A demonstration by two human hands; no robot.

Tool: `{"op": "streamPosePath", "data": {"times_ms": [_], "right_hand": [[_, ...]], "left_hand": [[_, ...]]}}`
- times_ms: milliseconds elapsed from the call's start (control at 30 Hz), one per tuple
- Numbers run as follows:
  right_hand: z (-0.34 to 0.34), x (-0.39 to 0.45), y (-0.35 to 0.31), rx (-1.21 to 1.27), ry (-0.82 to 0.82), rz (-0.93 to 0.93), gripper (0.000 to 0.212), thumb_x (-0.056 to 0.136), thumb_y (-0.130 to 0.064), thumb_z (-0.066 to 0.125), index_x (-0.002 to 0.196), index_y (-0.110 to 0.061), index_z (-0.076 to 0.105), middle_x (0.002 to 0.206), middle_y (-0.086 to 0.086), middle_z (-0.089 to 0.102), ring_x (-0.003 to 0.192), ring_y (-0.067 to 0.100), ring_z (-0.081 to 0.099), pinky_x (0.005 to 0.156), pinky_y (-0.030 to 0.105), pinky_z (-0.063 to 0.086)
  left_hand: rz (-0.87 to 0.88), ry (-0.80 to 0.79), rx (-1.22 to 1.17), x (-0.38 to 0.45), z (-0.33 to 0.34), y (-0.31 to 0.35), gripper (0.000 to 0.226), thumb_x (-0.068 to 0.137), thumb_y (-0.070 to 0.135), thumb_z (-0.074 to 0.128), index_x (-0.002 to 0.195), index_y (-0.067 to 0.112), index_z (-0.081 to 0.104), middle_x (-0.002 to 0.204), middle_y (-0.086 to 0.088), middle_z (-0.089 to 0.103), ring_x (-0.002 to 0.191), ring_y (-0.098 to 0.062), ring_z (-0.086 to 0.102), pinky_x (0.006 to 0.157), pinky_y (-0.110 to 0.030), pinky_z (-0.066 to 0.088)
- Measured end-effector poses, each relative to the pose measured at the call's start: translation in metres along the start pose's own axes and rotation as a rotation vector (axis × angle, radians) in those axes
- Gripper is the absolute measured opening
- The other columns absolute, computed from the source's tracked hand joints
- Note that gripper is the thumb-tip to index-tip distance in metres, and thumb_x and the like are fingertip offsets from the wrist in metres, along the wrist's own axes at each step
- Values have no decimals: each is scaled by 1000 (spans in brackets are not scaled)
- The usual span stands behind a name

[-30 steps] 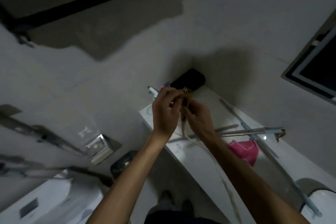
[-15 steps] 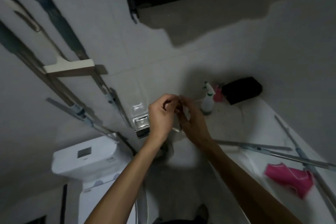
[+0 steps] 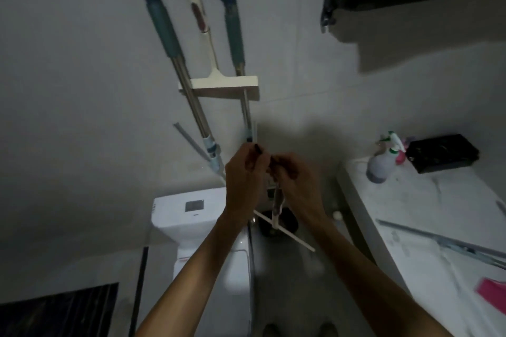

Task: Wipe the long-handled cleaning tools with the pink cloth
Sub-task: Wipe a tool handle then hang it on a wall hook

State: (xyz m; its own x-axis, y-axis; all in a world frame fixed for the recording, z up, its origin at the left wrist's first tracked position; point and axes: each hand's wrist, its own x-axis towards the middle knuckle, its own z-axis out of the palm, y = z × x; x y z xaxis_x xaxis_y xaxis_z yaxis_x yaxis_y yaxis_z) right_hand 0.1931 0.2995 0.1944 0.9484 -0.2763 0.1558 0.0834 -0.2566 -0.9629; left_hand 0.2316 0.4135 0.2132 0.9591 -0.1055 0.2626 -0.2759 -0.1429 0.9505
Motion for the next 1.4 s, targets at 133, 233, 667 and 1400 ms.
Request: {"op": "streamPosePath", "data": {"times_ms": [133,233,667,1400], "right_hand": [[35,-11,-4,-28,-52,-36,14,100,-12,56,106,-17,68,92,-12,69,85,2,67,78,18,54],[48,-18,-10,-8,-119,-58,13,101,-16,57,110,-15,66,92,-11,67,84,3,66,77,21,53],[56,-45,-17,-13,-101,-119,10,101,-12,56,99,-6,64,84,4,67,75,14,66,76,30,58],[191,-80,-39,26,-97,-246,10,102,-7,51,93,-10,55,79,5,61,69,11,63,66,21,54]], "left_hand": [[55,62,52,-14,-38,-5,21,92,31,58,94,11,66,85,-5,69,79,-15,69,74,-28,59],[133,113,138,-20,-56,-10,31,91,36,57,101,9,69,93,-1,70,85,-4,66,78,-16,53],[32,218,194,-64,-66,-9,8,94,10,66,96,2,69,84,1,69,80,-7,66,77,-17,53],[-95,7,141,-71,-197,-28,32,102,4,49,72,9,57,64,-1,58,58,-2,53,58,-12,42]]}}
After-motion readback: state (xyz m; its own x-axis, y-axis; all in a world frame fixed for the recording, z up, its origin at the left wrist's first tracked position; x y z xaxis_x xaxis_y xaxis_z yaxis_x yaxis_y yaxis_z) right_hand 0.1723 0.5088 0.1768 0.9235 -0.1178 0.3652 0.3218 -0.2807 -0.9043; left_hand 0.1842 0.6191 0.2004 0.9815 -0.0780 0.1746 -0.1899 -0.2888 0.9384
